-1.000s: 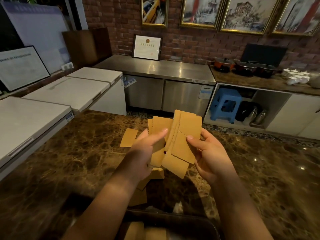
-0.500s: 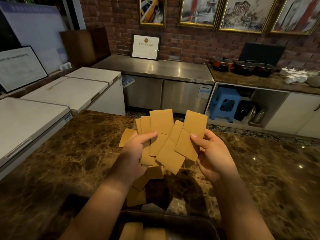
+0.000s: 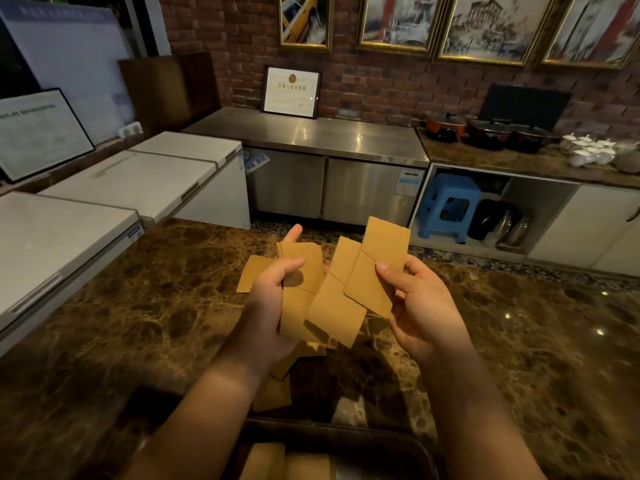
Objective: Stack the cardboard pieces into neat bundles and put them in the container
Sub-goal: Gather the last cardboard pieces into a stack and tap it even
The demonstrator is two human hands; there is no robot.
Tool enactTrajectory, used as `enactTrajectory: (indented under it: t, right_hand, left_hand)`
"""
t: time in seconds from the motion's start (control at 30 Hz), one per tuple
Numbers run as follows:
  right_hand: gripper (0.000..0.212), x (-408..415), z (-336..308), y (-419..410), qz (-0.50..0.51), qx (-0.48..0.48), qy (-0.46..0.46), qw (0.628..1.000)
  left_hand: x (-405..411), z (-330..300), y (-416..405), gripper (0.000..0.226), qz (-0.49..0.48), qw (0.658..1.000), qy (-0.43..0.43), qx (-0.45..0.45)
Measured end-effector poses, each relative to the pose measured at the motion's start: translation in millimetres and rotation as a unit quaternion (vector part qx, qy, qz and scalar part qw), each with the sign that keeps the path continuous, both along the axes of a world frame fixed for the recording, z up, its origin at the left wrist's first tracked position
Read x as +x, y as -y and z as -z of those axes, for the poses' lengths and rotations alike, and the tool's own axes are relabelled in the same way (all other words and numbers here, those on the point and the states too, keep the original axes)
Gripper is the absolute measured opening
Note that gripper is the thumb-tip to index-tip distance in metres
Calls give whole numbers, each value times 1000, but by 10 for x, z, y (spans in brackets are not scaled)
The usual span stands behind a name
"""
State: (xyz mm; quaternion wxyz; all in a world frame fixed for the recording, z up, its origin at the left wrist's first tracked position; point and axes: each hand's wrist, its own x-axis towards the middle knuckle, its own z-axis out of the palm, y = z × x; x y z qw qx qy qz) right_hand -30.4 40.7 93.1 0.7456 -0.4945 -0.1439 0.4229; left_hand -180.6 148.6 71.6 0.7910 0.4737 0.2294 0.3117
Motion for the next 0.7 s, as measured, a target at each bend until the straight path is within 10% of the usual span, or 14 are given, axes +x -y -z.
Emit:
enactTrajectory:
  t: [0.4,0.7]
  right_hand:
    - [33,-121,-30,-69,-8,-32,110,993]
    - [43,-70,3,-12,-12,-37,89,995]
  left_hand:
    - [44,73,-109,60,48,990,-9,135]
    - [40,111,-200,36,81,992,96,-31]
